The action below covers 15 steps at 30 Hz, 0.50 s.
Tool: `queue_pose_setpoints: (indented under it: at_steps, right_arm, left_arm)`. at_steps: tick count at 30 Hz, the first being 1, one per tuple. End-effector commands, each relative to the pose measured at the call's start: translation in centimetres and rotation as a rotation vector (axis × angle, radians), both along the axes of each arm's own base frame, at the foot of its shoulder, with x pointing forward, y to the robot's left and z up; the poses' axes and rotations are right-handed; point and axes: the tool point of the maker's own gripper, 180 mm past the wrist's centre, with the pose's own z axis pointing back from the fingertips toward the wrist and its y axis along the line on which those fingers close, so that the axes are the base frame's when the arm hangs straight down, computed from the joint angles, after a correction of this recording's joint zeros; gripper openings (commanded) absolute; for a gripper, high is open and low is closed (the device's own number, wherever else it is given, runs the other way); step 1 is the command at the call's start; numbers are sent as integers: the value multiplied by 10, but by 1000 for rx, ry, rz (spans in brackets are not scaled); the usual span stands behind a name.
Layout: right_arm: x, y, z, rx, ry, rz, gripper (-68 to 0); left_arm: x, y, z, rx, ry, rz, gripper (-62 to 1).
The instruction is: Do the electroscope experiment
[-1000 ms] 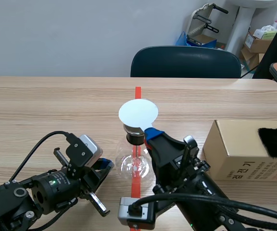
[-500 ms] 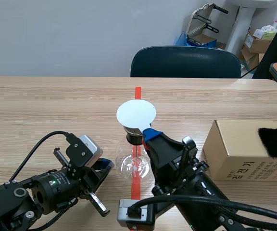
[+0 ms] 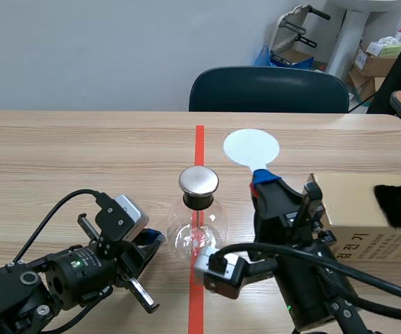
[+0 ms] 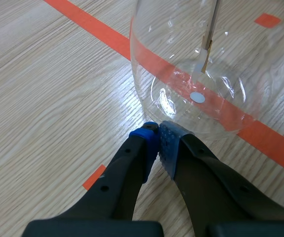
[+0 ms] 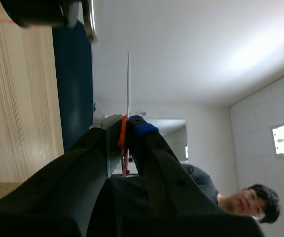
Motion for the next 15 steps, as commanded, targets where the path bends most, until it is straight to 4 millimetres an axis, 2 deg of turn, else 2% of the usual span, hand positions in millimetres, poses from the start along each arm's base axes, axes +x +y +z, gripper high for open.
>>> queue_pose_setpoints:
  at_steps: [1, 8, 15]
  right_arm:
    - [7, -9, 11, 16, -38, -44, -662]
    - [13, -44, 13, 47, -44, -240, -662]
    - [13, -51, 14, 53, -45, -280, -663]
  left_arm:
    - [4, -5, 10, -27, -27, -1, -573]
    - [4, -5, 10, -27, -26, -1, -573]
    - [4, -5, 10, -27, -26, -1, -573]
